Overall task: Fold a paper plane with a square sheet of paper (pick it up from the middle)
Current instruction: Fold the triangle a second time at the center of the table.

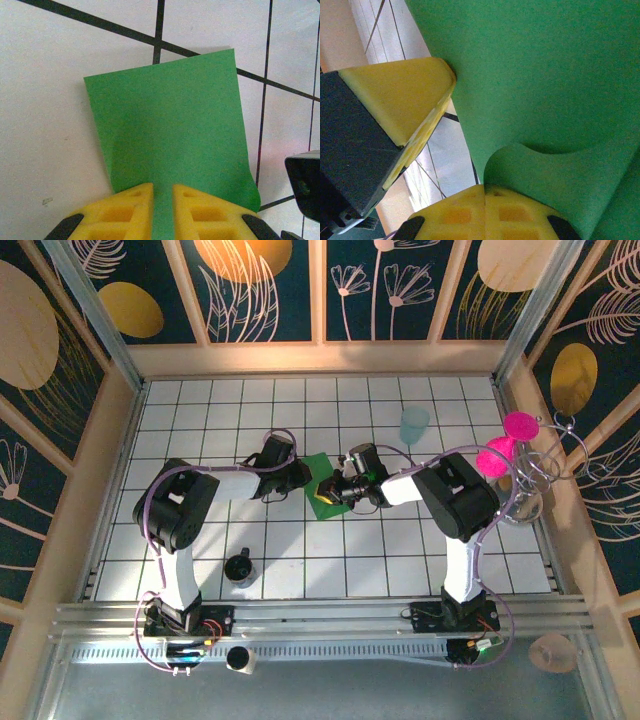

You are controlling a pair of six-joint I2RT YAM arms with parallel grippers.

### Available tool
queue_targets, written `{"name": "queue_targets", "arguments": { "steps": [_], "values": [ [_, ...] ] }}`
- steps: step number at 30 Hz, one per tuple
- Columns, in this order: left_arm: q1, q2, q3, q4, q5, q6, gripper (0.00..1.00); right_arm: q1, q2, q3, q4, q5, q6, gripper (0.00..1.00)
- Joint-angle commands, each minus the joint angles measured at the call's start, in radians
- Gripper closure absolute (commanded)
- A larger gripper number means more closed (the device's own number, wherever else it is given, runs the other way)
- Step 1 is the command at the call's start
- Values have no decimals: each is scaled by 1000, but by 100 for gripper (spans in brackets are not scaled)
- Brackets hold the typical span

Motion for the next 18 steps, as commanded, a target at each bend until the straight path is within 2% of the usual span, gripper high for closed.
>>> {"name": "queue_targets", "arguments": {
  "steps": [1, 18],
  "values": [
    [6, 8, -8, -28, -4, -3, 81, -2, 13, -8, 17, 30, 8, 96],
    [5, -14, 17, -37, -2, 6, 81, -2, 27, -9, -36, 40, -3, 96]
  ]
}}
